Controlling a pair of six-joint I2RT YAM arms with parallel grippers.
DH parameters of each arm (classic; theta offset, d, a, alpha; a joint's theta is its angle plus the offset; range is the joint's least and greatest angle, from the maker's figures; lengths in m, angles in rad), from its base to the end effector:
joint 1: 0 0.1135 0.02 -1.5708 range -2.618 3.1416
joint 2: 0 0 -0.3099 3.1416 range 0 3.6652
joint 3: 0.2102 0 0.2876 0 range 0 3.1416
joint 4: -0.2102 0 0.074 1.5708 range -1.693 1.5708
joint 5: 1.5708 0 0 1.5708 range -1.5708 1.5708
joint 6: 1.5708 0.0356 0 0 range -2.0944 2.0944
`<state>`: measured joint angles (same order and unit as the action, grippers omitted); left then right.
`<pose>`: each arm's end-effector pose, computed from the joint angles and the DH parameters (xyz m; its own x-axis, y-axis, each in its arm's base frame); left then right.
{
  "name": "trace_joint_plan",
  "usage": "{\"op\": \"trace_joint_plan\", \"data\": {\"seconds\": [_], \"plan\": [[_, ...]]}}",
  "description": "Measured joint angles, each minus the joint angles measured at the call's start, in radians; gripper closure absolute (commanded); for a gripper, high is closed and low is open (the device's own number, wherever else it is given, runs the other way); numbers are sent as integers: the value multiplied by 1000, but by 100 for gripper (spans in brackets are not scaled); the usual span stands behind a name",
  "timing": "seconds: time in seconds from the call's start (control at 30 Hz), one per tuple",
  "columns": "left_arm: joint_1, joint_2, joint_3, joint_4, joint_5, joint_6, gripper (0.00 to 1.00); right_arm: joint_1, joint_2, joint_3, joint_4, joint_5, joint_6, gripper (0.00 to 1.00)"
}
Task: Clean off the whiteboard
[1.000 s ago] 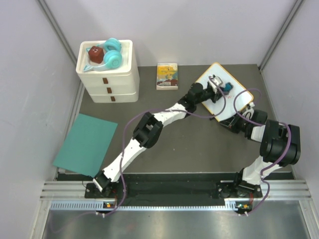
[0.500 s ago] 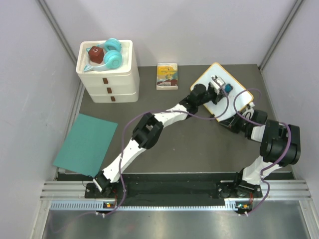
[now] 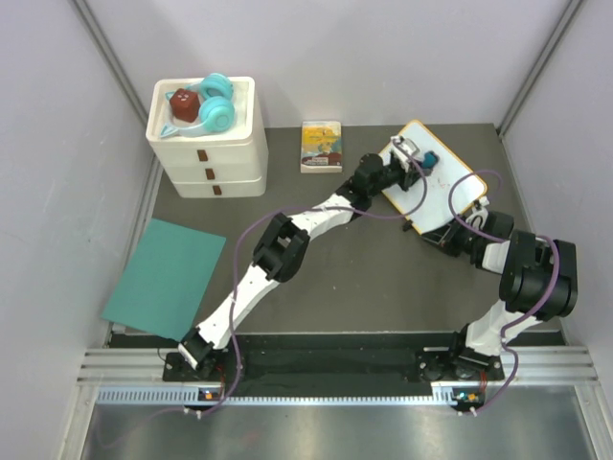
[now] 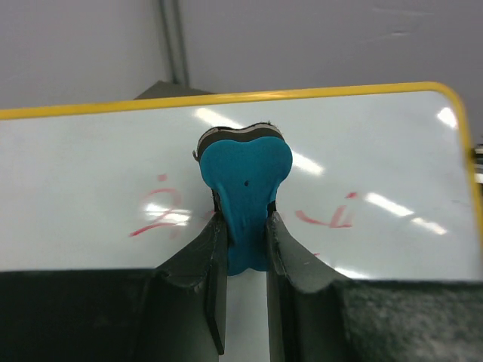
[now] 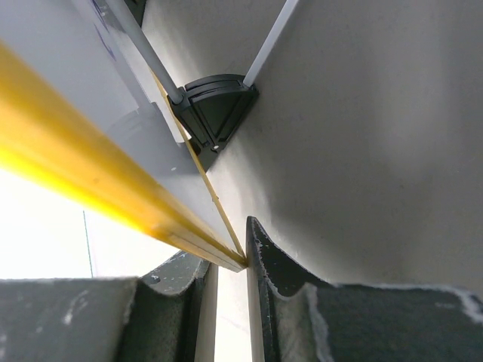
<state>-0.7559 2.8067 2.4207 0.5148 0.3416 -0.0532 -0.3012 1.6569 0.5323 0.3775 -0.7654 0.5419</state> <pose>0.5030 -0.4906 0.1789 0.0461 -0.1123 -0.9926 0.8918 0.4524 -0.0098 0.2893 -0.0640 0.1267 -0.6960 0.6057 -0.3857 0.1021 0.6152 0.7817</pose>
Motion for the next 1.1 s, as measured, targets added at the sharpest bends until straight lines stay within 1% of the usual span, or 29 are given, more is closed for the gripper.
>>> {"op": "trace_joint_plan", "data": {"seconds": [0.13, 0.23, 0.33, 0.4, 0.53, 0.63, 0.73, 0.9, 1.0, 1.1], "plan": [[-72, -8, -14, 2, 64, 19, 100, 0, 0, 0, -1, 0, 2, 100], [-115, -50, -93, 13, 66, 38, 100, 0, 0, 0, -1, 0, 2, 100], [-134, -59, -113, 23, 40, 55, 100, 0, 0, 0, -1, 1, 2, 100], [-132, -59, -113, 30, 14, 53, 100, 0, 0, 0, -1, 0, 1, 100], [-109, -55, -92, 31, -106, 30, 100, 0, 0, 0, 0, 0, -1, 100], [-68, -51, -89, 36, -207, -9, 100, 0, 0, 0, 0, -1, -1, 100], [-24, -46, -89, 42, -273, -46, 100, 0, 0, 0, 0, -2, -1, 100], [37, -19, -63, 47, -296, -97, 100, 0, 0, 0, 0, -3, -1, 100], [36, -15, -70, 51, -294, -121, 100, 0, 0, 0, 0, -3, 0, 100], [22, -19, -106, 99, -272, -143, 100, 0, 0, 0, 0, -4, 3, 100]]}}
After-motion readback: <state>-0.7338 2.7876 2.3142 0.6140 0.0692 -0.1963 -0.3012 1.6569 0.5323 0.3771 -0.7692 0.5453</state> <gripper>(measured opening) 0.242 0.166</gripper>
